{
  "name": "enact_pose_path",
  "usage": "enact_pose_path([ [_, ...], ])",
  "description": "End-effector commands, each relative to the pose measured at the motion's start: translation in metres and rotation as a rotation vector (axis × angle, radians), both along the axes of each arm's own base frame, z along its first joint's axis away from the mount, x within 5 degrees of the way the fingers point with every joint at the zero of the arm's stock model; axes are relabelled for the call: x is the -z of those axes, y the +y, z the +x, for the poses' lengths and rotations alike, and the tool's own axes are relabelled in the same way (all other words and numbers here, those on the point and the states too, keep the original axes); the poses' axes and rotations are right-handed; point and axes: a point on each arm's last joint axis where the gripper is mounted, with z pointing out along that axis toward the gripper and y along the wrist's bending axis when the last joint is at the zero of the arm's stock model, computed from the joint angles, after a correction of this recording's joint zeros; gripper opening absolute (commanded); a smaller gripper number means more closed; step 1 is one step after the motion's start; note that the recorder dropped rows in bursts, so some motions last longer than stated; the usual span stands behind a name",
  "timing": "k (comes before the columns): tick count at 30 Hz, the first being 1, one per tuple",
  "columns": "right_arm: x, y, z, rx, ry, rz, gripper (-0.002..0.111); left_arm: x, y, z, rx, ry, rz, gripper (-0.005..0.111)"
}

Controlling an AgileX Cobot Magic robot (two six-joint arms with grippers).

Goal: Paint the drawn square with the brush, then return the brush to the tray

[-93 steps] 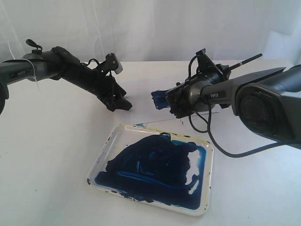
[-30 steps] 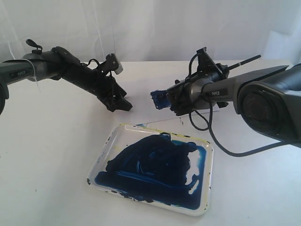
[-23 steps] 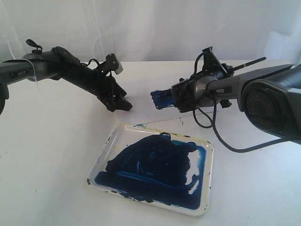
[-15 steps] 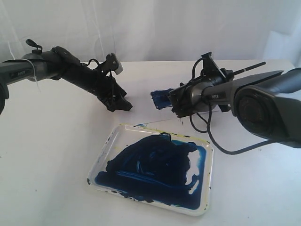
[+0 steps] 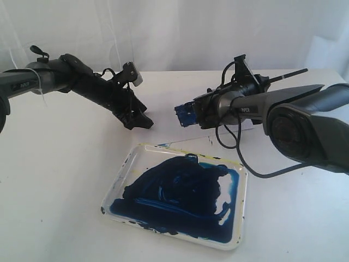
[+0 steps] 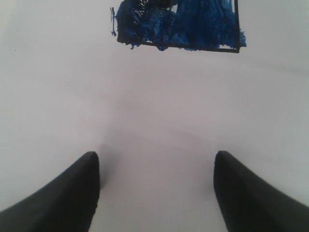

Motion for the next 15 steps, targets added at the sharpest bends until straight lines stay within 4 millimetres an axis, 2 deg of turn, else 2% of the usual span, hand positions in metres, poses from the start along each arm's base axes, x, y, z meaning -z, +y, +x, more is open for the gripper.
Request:
enact_pose_path([
  [1,-0.0032,-0.0041,0.0012,0.019,0.007,-0.017,0.0,0.0041,-0.0008,-0.0039,0.035,0.017,0.022,0.07],
  [6,0.0024,-0.0043,0.001,0.009,0.071,-0.074,0.0,0.0041,-0.0008,-0.0039,0.035,0.017,0.022,0.07],
  [15,0.004,-0.0037,0.0018,-0.003,0.069,-0.092,0.0,0.0041,-0.0008,-0.0039,0.035,0.017,0.022,0.07],
])
